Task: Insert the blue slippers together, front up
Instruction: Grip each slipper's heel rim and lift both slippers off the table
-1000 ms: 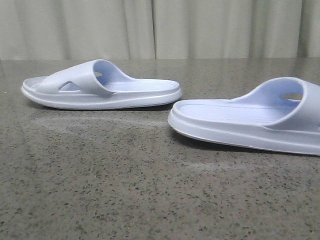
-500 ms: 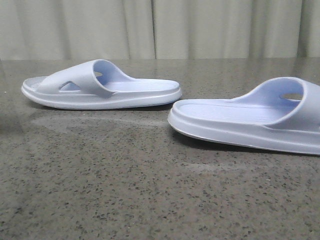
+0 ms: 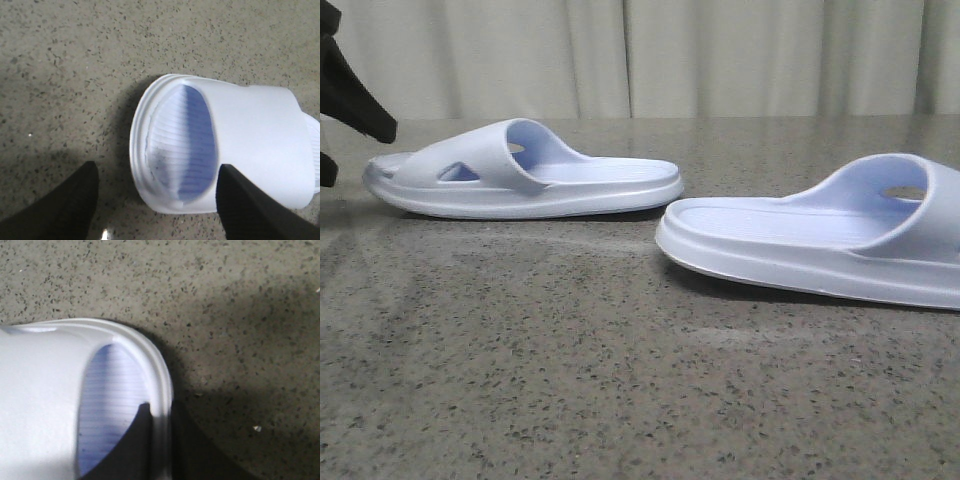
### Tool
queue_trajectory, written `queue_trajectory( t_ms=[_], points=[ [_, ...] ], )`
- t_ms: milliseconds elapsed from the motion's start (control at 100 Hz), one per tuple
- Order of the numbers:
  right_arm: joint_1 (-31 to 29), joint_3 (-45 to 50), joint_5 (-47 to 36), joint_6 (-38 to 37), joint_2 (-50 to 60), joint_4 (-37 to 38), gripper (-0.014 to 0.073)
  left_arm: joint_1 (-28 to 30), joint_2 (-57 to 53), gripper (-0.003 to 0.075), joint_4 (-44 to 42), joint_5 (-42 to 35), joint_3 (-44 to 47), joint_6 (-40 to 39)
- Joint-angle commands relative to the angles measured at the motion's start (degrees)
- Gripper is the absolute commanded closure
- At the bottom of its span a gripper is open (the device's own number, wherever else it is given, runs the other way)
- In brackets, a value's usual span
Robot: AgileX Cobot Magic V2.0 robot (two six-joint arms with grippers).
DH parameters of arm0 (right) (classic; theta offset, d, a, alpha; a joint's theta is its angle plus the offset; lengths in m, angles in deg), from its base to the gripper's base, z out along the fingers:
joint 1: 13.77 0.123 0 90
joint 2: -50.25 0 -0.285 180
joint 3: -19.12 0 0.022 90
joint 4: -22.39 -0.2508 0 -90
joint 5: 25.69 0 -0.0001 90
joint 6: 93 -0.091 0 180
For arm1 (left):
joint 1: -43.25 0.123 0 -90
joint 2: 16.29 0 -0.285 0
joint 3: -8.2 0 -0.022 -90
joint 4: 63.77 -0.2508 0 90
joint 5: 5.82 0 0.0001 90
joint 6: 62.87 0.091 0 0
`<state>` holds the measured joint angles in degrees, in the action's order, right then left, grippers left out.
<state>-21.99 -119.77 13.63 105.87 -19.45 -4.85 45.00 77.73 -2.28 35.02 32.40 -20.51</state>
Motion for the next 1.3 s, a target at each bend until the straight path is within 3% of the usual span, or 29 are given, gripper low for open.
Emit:
queue_trajectory(
  t_ms=[0, 270, 390, 520, 780, 1010, 1290],
  points=[
    [-0.1, -1.2, -1.2, 1.1, 0.4, 1.1, 0.0696, 0.1, 0.1, 0.0279, 6.9, 0.7, -2.0, 3.8],
    [-0.1, -1.2, -1.2, 1.1, 0.4, 1.1, 0.0696, 0.1, 4.3, 0.042, 12.7, 1.0, -2.0, 8.9],
    [-0.1, -1.2, -1.2, 1.1, 0.4, 1.1, 0.0696, 0.1, 5.2, 0.0532, 13.9, 1.7, -2.0, 9.4],
    [-0.1, -1.2, -1.1, 1.1, 0.4, 1.1, 0.0696, 0.1, 5.1, 0.0706, 14.9, 2.7, -2.0, 10.4],
    [-0.1, -1.9, -0.5, 1.1, 0.4, 1.1, 0.0696, 0.1, 3.1, 0.0705, 15.1, 4.4, -2.0, 11.9],
    [-0.1, -8.1, 3.4, 1.1, 0.5, -1.0, 0.0696, 0.2, -3.9, 0.0705, 12.8, 3.7, -2.0, 12.8],
    [-0.1, -17.3, 5.7, 1.1, 0.6, -5.5, 0.0696, 5.4, -10.4, 0.0705, 12.5, 4.4, -2.0, 12.7]
  ],
)
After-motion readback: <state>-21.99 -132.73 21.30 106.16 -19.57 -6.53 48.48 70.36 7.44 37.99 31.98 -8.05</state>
